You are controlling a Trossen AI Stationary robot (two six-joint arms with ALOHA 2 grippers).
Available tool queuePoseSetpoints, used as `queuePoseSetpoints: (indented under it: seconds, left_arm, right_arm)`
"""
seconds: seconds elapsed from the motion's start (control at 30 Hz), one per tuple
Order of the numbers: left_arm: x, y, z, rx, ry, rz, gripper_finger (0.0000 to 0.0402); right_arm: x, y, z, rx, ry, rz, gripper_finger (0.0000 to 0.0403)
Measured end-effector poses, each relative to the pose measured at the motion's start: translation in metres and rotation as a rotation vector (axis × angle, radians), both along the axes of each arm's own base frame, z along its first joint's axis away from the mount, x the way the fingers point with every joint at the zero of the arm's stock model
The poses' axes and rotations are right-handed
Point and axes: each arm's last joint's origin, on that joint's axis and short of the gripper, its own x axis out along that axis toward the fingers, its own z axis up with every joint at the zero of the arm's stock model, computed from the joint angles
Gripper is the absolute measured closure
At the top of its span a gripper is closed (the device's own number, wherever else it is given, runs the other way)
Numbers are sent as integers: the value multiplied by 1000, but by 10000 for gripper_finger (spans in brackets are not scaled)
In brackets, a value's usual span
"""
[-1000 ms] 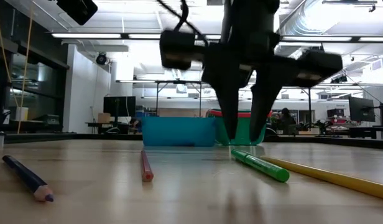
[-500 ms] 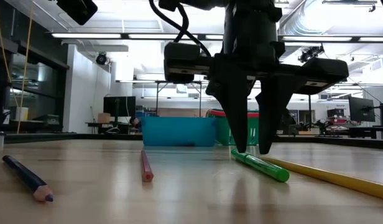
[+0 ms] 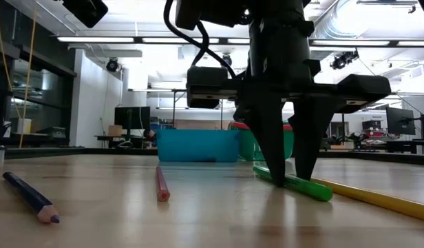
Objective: Sort pens & pencils
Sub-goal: Put the green pen into the blue bin
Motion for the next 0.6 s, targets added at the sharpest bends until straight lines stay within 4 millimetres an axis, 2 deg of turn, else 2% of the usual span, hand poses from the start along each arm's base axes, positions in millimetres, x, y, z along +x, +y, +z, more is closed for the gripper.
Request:
queuePoseSetpoints:
  seconds: [0.23,0.6]
  left_arm:
    - [0,0,0,0,0,0,350]
    - [0,0,0,0,0,0,350]
  right_arm:
    - [-1,0,0,1,11,8,322]
    - [-1,-1,0,2,5,21,392]
